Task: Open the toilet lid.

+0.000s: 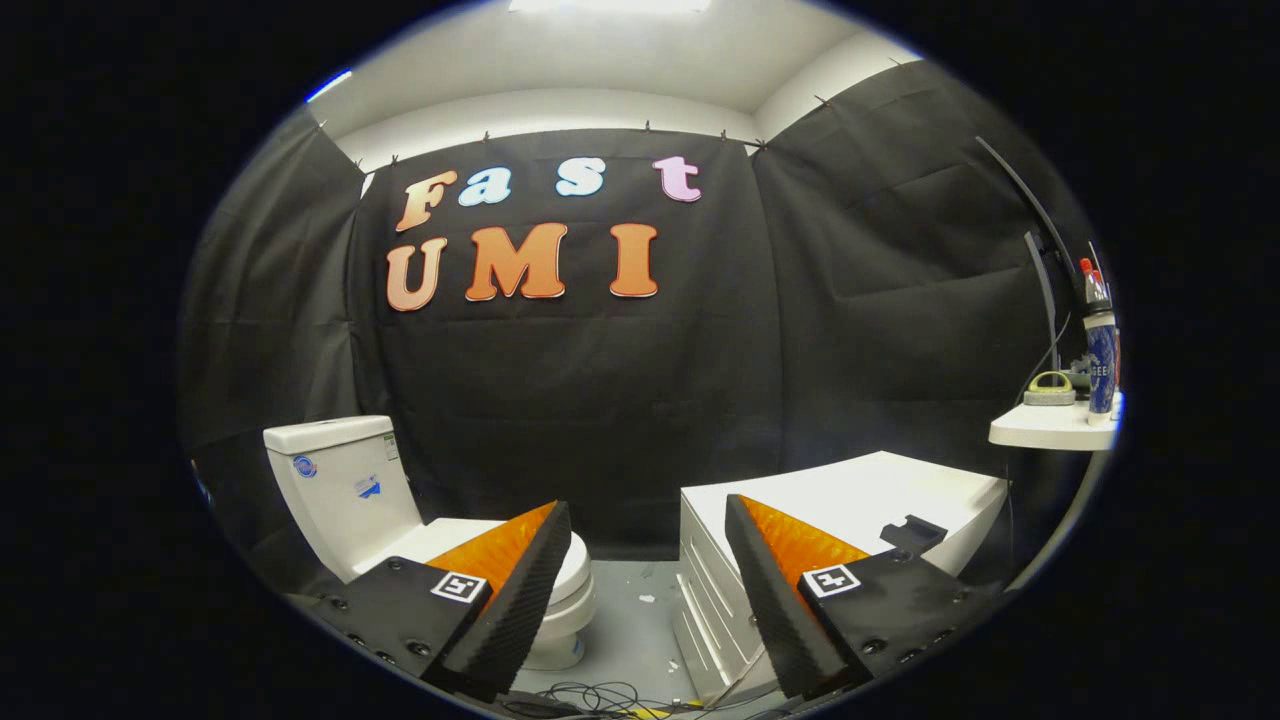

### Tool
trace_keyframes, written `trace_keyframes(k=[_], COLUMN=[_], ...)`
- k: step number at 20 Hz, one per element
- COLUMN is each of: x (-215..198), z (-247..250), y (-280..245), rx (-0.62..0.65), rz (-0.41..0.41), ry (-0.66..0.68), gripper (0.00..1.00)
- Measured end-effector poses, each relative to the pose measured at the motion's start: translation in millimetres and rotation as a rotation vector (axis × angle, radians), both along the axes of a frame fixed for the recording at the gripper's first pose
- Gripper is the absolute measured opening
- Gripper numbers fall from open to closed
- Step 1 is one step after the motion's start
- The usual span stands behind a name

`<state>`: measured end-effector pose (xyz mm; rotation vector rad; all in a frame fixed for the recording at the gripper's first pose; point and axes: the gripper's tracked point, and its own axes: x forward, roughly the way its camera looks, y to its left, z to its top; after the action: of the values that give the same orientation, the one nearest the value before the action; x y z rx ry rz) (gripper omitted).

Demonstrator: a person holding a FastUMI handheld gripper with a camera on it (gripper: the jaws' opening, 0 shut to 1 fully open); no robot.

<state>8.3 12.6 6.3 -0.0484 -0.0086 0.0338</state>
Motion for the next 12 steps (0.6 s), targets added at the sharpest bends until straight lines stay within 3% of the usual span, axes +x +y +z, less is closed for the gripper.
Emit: trace_keyframes(k=[4,12], x=[17,92], z=[15,34], y=[18,76], rx=[-0.019,0.020], rz=[0.022,0.107], ry=[-0.035,-0.097], gripper=[0.99,0.98])
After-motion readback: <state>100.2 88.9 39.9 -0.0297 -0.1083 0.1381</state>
